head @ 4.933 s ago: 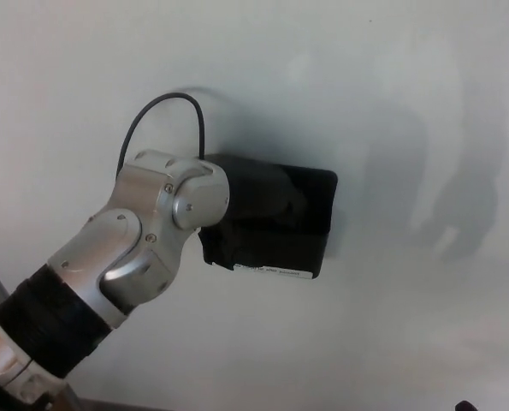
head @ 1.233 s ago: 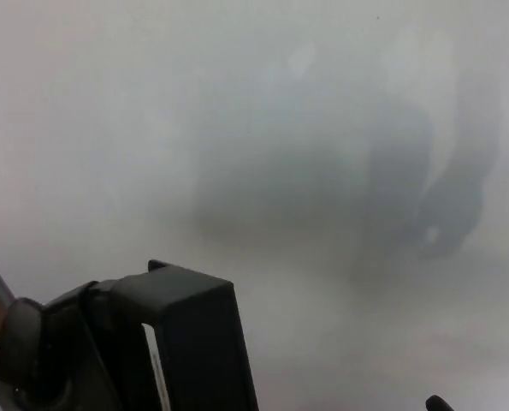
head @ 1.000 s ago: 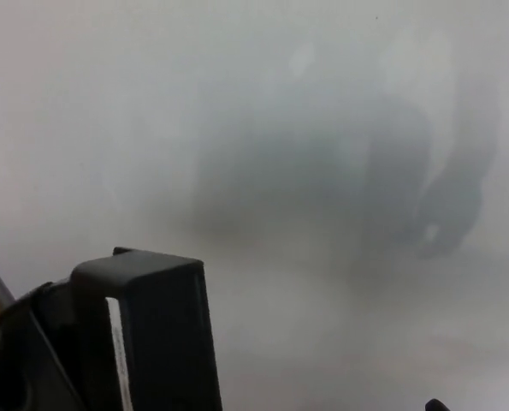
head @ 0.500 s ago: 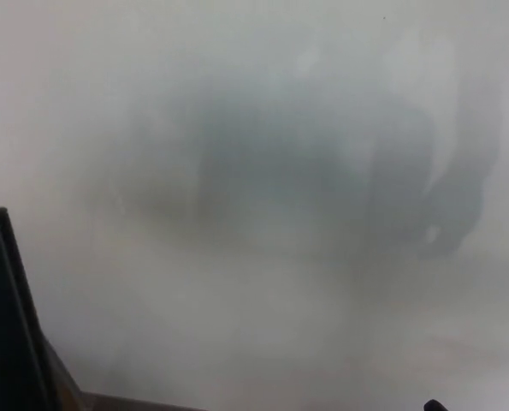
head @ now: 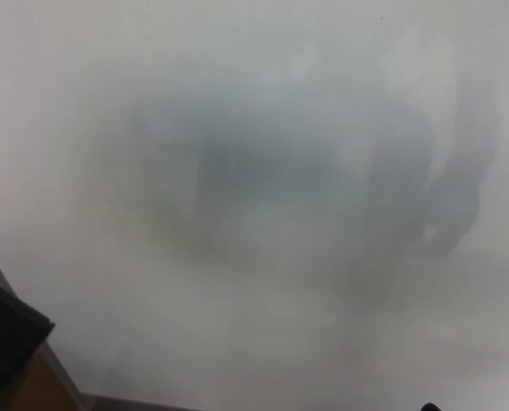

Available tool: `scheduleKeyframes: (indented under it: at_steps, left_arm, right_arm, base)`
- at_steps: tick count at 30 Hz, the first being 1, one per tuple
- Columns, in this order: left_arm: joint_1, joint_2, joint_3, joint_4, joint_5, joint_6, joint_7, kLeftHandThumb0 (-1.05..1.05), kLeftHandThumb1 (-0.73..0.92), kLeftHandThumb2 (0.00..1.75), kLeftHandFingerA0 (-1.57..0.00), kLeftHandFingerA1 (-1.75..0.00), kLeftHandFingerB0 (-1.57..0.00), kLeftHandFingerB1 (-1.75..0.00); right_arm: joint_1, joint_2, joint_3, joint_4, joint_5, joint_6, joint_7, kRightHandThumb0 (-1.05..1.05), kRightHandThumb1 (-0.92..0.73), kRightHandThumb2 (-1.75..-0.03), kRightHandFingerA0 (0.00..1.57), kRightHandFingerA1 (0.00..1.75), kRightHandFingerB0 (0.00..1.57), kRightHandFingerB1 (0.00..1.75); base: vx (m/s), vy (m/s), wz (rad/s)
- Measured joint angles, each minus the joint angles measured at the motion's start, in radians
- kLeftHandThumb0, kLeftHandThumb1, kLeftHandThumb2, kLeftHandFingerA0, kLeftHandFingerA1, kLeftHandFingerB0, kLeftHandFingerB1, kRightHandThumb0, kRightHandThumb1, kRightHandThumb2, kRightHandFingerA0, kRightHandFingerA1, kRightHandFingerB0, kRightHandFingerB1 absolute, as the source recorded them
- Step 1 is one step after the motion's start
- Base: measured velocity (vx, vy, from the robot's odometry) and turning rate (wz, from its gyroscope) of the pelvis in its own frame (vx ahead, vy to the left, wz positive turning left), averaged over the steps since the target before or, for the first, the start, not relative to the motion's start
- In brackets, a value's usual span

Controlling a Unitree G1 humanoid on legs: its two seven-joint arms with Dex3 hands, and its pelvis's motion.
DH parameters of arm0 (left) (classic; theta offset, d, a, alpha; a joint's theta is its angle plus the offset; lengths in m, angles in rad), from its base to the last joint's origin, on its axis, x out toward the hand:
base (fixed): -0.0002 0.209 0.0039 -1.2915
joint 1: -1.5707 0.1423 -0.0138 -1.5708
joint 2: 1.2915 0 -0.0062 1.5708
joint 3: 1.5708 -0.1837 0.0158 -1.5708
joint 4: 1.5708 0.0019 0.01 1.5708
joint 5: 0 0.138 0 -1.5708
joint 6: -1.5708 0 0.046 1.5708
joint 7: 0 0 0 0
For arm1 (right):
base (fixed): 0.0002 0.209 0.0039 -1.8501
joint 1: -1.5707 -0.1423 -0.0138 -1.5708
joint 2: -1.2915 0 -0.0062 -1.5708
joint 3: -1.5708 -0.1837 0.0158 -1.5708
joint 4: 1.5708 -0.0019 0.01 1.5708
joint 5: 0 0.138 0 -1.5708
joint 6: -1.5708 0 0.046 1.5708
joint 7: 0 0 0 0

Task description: A magnetic marker holder is on the left hand side of the white board, the robot put the index and middle finger into the opening of the container and pull off the magnetic holder and hand it to a human on the left hand side.

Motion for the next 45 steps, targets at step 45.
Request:
scheduleKeyframes:
  at_steps: [45]
  left_arm:
    - [0.098, -0.154, -0.132, -0.183, -0.151, -0.147, 0.408, -0.97, 0.52, 0.92, -0.33, -0.42, -0.19, -0.45]
  right_arm:
    - [0.036, -0.005, 0.006, -0.027, -0.012, -0.018, -0.002, -0.48, -0.71, -0.62, 0.6, 0.52, 0.49, 0.42]
  base:
    - [0.0, 0.0, 0.0]
